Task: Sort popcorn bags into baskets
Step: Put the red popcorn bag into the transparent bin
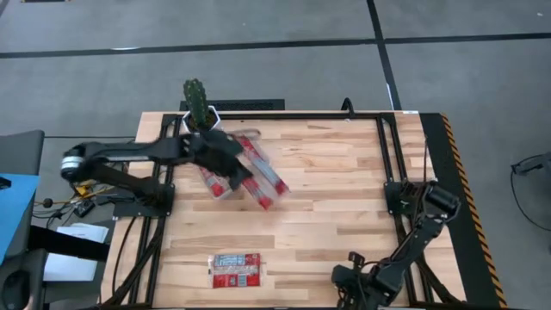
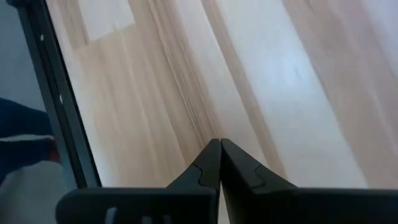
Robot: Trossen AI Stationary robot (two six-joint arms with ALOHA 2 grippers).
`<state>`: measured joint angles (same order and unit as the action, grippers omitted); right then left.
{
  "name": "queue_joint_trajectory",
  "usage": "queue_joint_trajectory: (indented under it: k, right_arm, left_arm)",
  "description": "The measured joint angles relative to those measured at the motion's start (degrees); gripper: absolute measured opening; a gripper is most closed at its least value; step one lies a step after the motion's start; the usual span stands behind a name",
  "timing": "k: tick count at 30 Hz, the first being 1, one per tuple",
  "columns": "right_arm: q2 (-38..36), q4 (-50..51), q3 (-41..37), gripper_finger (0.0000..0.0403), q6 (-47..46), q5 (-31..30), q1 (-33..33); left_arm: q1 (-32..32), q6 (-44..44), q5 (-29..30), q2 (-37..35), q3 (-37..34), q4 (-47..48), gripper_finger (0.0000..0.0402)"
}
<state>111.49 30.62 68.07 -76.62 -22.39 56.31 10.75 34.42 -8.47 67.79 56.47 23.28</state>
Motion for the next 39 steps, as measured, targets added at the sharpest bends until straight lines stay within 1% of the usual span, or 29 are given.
queue_joint_trajectory:
  k: [3,6,10,14,17,20,23,27,32,35,39]
  right_arm:
    - [0.85,-1.56,0.02,0.0037,0.88,0.04,-1.3]
    - [1.04,-2.56,0.11,0.0033,4.32,0.84,-2.66]
    - [1.02,-2.87,0.17,0.0025,6.42,2.29,-4.52]
    - [1.02,-3.24,0.17,0.0023,6.45,2.55,-5.27]
    - [1.08,-3.43,0.17,0.0028,5.94,2.26,-5.24]
    - [1.11,-3.54,0.17,0.0034,5.71,2.26,-5.27]
    - [1.13,-3.63,0.17,0.0034,5.54,2.63,-5.4]
    - [1.13,-3.73,0.16,0.0028,4.21,2.64,-5.38]
    - [1.13,-3.88,0.15,0.0022,4.08,2.64,-5.38]
    - [1.17,-3.86,0.14,0.0026,4.95,2.62,-5.38]
    - [1.17,-3.68,0.11,0.0034,5.07,2.57,-5.38]
  left_arm:
    - [7.44,-5.26,0.67,-2.93,-0.02,7.72,0.0002]
    - [15.51,-11.07,-2.54,-3.72,-0.02,10.13,0.0002]
    - [24.03,-18.05,-5.17,-2.41,-0.02,12.5,0.0001]
    - [29.45,-23.94,-9.35,0.64,-0.02,13.23,0.0004]
    - [31.03,-26.64,-12.21,4.0,-0.02,13.27,0.0005]
    - [31.38,-28.54,-13.36,7.8,-0.02,12.97,0.0004]
    - [31.35,-28.43,-12.7,11.77,0.03,12.23,0.0009]
    - [31.26,-25.47,-10.92,14.98,0.45,9.47,0.0031]
    - [30.44,-24.88,-8.35,14.44,0.22,6.03,0.0073]
    - [29.9,-24.7,-6.62,13.33,0.0,6.67,0.0111]
    - [29.78,-24.09,-7.04,12.5,-0.14,9.16,0.0169]
